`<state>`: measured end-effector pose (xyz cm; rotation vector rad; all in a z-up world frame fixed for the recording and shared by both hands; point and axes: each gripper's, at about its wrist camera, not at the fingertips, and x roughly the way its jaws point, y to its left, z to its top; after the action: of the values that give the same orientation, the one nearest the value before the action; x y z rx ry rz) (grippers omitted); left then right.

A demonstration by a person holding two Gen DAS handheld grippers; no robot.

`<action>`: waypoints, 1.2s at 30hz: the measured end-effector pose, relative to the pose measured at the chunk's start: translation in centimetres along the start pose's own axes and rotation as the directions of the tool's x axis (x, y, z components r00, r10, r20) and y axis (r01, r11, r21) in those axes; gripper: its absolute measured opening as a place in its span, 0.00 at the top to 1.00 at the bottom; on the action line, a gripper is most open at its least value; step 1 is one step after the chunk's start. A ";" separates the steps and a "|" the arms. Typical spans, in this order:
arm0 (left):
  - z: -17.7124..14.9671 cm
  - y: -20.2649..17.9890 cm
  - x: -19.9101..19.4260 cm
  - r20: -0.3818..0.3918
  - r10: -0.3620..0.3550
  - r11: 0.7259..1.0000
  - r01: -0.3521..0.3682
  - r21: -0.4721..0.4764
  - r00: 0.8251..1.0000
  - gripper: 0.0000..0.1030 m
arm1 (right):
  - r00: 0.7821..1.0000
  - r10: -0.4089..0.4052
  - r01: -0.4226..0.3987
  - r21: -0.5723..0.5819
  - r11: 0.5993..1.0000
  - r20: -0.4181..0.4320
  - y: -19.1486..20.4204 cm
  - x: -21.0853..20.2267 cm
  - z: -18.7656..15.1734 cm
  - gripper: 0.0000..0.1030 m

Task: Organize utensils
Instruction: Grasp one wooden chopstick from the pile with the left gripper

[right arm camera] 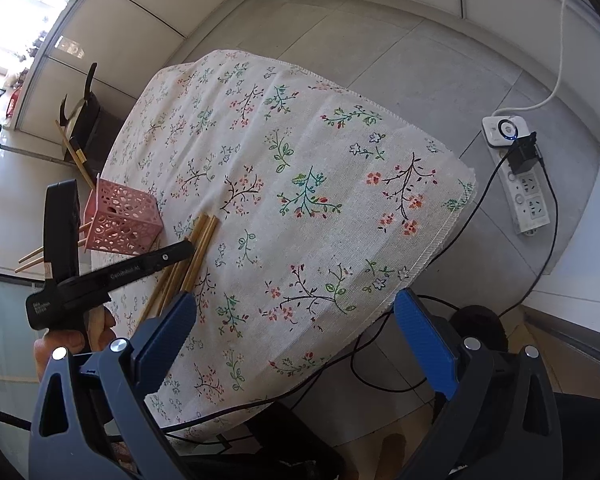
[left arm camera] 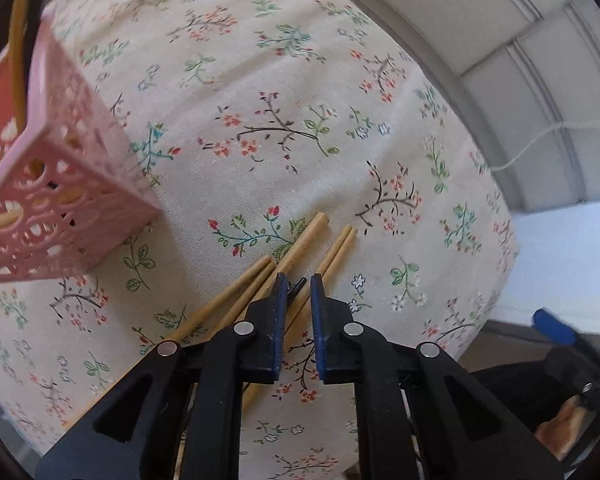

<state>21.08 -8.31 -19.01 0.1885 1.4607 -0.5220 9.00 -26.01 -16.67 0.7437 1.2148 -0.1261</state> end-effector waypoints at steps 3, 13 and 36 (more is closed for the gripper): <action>-0.4 -1.4 0.3 0.000 0.070 0.994 -0.069 0.079 0.998 0.88 | 1.000 0.000 0.000 0.008 1.000 -0.006 -0.2 0.1 0.0 0.06; 0.3 -6.4 2.8 0.018 0.175 0.957 -0.174 0.231 0.984 0.86 | 1.000 -0.020 0.020 0.016 1.000 -0.001 -0.7 0.2 0.0 0.06; -4.0 -1.7 -10.4 0.312 0.028 0.999 -0.039 0.029 0.950 0.95 | 0.996 -0.007 0.009 0.024 1.000 -0.091 3.1 5.0 2.6 0.07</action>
<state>16.50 -5.79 -9.00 0.1500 1.1390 -0.5243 14.36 -23.65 -19.28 0.7727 1.3049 -0.1152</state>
